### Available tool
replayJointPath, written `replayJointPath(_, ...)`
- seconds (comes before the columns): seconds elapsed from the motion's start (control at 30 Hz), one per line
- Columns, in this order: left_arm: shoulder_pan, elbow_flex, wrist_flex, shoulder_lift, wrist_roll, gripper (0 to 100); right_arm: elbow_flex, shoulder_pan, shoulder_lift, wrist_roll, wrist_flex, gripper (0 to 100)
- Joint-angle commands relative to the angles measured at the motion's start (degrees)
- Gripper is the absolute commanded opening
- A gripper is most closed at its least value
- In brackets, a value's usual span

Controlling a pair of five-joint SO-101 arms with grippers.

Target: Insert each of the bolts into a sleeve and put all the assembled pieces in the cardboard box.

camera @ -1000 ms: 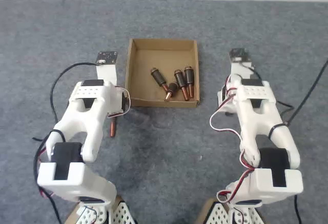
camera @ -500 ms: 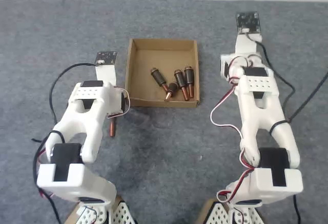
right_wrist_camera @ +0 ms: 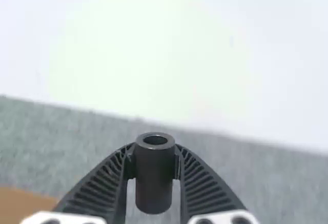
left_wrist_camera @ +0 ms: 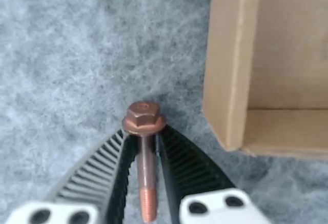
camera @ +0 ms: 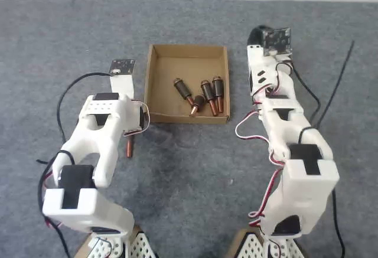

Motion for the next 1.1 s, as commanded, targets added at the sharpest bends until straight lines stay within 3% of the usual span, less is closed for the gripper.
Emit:
replayJointPath(0.0, -0.3, -0.6, -1.1, -3.7, -0.4, 1, 4.9, -3.5, -1.5, 1.8, -9.5, 0.6)
replayJointPath(0.13, -0.1, -0.7, -1.3, -3.7, -0.4, 1, 17.8, -7.3, -4.9, 1.8, -19.6, 0.6)
replayJointPath(0.27, -0.1, -0.6, -2.2, -3.7, -0.4, 1, 29.1, -10.2, -9.7, 1.8, -23.3, 0.6)
replayJointPath(0.4, -0.1, -0.6, -2.2, -3.7, -0.4, 1, 38.6, -12.1, -16.7, 0.9, -23.4, 0.6)
replayJointPath(0.6, -0.1, -0.6, -2.3, -3.7, -0.4, 1, 51.6, -17.0, -31.0, -9.3, -23.0, 0.6)
replayJointPath(0.93, -0.1, -0.5, -2.3, -3.7, -0.4, 1, 68.0, -25.6, -50.9, -12.2, -22.8, 0.6)
replayJointPath(1.07, -0.3, -0.5, -2.3, -3.7, -0.4, 1, 68.0, -25.4, -54.5, -13.0, -13.5, 0.6)
